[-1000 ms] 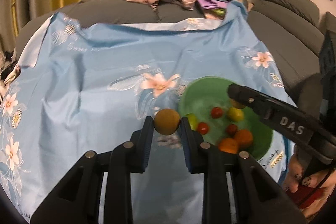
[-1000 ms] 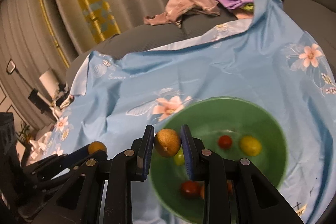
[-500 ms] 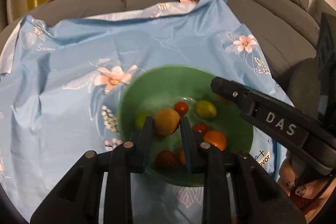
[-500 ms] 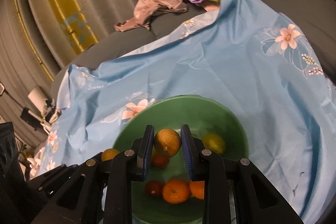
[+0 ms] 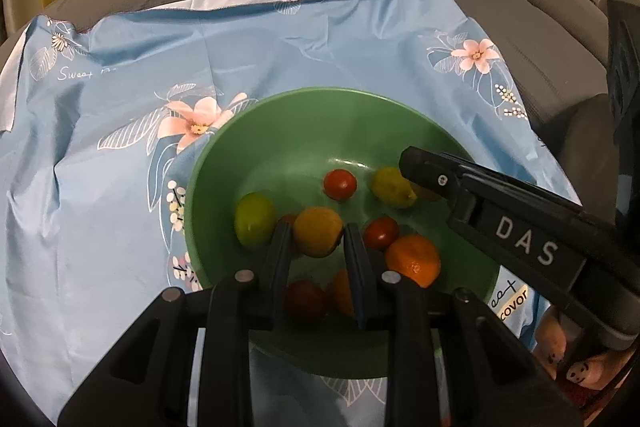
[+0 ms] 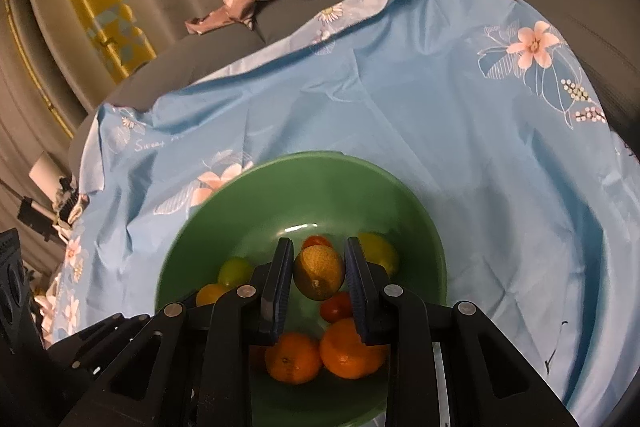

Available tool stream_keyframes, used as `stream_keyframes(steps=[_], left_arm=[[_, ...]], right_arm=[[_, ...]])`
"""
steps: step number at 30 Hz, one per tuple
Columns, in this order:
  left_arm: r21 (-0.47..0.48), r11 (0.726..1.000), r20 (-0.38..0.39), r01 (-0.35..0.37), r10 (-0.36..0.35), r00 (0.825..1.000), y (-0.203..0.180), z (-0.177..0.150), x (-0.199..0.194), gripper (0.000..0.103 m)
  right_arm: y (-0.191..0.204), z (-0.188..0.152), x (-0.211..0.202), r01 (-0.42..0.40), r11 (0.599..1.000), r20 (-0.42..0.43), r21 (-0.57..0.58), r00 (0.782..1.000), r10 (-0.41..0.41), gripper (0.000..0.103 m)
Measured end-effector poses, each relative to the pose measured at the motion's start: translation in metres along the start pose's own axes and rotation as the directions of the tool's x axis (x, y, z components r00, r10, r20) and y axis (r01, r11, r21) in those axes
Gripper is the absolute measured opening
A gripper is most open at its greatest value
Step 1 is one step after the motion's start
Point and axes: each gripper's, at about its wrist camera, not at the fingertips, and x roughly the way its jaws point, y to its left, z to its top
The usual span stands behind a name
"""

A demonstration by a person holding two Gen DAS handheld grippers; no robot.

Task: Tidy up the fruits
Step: 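Lower the yellow cherry tomatoes into the green bowl and open both grippers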

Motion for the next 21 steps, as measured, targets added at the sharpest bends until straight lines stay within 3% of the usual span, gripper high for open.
stream_keyframes(steps=[5,9,21], left_arm=[[0.007,1.0,0.011,-0.007,0.007,1.0,-0.003,-0.001,-0.003,0.029],[-0.017,1.0,0.047,-0.011,0.012,0.999,0.0,0.001,-0.013,0.072],[-0.046,0.998,0.153,-0.052,0.058,0.986,0.005,0.005,-0.057,0.102]], right_arm=[[-0.001,0.001,0.003,-0.002,1.0,-0.025,0.011,1.0,0.002,0.032],[-0.002,0.002,-0.004,-0.004,1.0,0.005,0.019,1.0,0.004,0.054],[-0.006,0.007,-0.041,-0.02,0.999,0.125,0.039,0.992,0.015,0.055]])
